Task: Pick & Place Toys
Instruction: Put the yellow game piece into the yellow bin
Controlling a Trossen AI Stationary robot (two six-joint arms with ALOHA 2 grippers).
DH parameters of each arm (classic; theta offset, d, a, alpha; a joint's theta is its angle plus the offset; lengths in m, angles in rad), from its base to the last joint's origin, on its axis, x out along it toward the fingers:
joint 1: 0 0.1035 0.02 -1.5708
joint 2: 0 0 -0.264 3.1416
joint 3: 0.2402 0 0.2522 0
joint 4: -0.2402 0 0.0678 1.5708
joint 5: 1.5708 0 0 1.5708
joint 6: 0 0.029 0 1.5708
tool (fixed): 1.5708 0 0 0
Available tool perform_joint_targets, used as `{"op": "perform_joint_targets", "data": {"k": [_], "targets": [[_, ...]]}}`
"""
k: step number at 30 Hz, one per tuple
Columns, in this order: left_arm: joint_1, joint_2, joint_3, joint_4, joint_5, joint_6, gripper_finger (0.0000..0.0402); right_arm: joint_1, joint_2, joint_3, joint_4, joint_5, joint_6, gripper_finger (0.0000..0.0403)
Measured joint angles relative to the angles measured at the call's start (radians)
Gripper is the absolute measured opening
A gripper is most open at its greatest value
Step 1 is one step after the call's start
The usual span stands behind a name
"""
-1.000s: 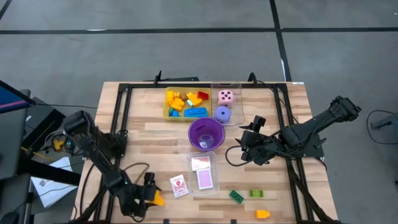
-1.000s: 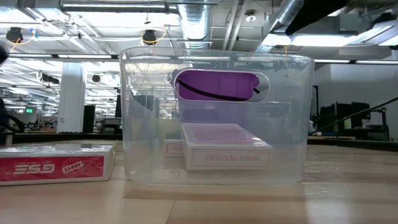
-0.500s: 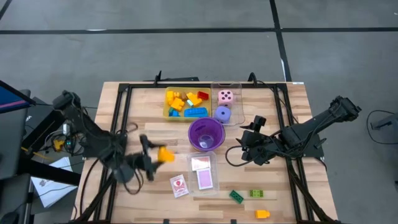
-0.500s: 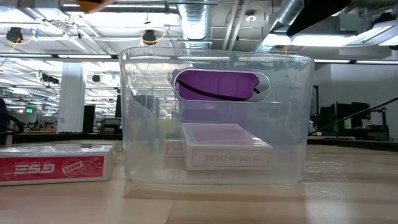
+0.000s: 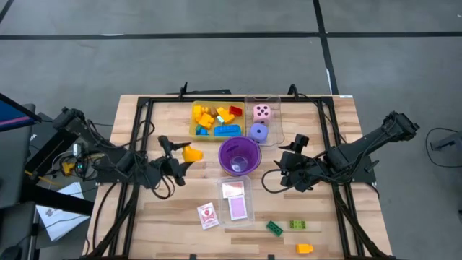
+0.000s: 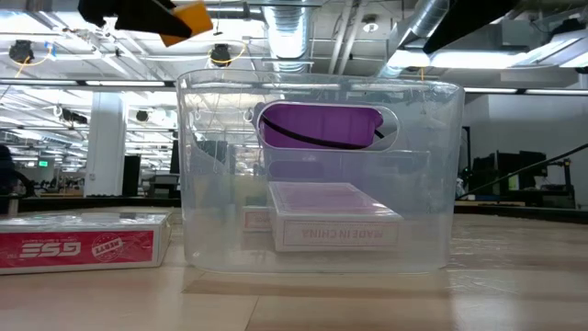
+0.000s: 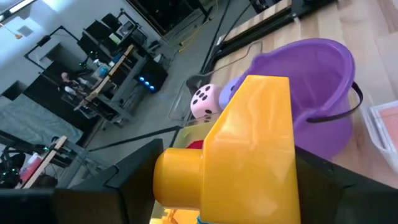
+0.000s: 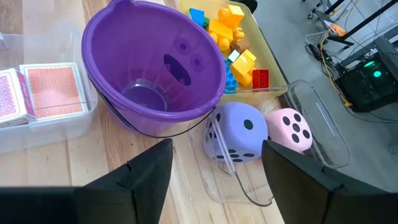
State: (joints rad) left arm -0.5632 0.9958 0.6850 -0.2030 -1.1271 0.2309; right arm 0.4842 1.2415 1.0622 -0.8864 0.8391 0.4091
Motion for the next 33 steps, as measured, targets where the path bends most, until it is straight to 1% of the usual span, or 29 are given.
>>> {"op": "perform_joint_targets", "data": {"k": [9,14,17,20,23,25,27,30,33], "targets": [[-0.002,0.000,-0.040,0.003,-0.001,-0.052,0.0269,0.000,0.000,0.000,0.003,0.000,0.000,0.0240],[0.036,0.000,-0.075,0.072,-0.065,-0.052,0.0270,0.000,0.000,0.000,0.014,0.001,-0.013,0.0240],[0.098,0.000,-0.093,0.131,-0.119,-0.052,0.0271,-0.004,0.000,0.000,0.022,0.003,-0.024,0.0240],[0.200,0.000,-0.122,0.221,-0.196,-0.055,0.0268,-0.012,0.000,0.000,0.033,0.004,-0.027,0.0240],[0.315,0.000,-0.171,0.358,-0.201,-0.057,0.0267,-0.019,0.000,0.000,0.035,0.004,-0.027,0.0240],[0.394,0.006,-0.211,0.450,-0.154,-0.081,0.0267,-0.022,0.000,0.000,0.035,0.004,-0.027,0.0240],[0.475,0.008,-0.258,0.542,-0.068,-0.110,0.0268,-0.022,0.000,0.000,0.035,0.003,-0.027,0.0240],[0.600,0.022,-0.327,0.694,0.114,-0.169,0.0268,-0.022,0.000,0.000,0.037,0.003,-0.027,0.0240],[0.696,0.062,-0.383,0.826,0.262,-0.218,0.0268,-0.022,0.003,0.000,0.039,0.003,-0.027,0.0240]]}}
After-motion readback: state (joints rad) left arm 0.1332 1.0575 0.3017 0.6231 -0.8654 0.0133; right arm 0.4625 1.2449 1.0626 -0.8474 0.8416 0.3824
